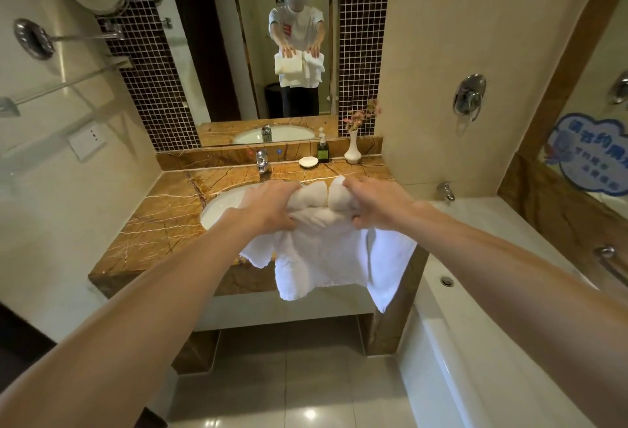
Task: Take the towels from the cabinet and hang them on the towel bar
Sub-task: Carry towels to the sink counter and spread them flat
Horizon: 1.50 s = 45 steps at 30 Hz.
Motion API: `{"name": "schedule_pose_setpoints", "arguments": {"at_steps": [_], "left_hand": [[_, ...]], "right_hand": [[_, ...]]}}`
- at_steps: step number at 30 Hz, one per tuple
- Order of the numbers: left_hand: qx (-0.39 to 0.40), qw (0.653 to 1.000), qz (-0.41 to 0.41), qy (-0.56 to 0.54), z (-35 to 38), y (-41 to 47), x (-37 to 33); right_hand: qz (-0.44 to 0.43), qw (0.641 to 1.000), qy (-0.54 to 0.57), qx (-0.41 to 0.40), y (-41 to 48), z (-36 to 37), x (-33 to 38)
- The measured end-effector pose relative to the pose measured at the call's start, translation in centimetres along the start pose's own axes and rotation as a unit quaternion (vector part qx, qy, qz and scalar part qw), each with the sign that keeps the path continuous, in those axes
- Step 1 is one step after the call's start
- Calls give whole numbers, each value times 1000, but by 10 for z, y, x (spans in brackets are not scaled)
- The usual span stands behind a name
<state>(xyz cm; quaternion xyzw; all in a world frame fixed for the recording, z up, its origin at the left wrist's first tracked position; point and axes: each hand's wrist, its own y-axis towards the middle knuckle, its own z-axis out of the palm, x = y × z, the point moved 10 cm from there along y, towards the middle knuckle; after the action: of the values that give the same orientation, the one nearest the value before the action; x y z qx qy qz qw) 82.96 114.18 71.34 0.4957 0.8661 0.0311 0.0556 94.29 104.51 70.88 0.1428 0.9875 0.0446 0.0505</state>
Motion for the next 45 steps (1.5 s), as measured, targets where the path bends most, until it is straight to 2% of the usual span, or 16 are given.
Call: {"name": "schedule_pose_setpoints", "arguments": {"at_steps": [9, 18, 27, 45], "left_hand": [[29, 1000, -4, 11, 20, 68, 21], [11, 999, 30, -9, 31, 138, 44], [29, 998, 54, -32, 48, 197, 63], [59, 997, 39, -32, 73, 326, 51]], "right_hand": [[-4, 1000, 21, 11, 64, 25, -31], [13, 999, 28, 24, 130, 42, -61], [20, 999, 19, 32, 175, 53, -85], [6, 998, 47, 44, 273, 97, -184]]}}
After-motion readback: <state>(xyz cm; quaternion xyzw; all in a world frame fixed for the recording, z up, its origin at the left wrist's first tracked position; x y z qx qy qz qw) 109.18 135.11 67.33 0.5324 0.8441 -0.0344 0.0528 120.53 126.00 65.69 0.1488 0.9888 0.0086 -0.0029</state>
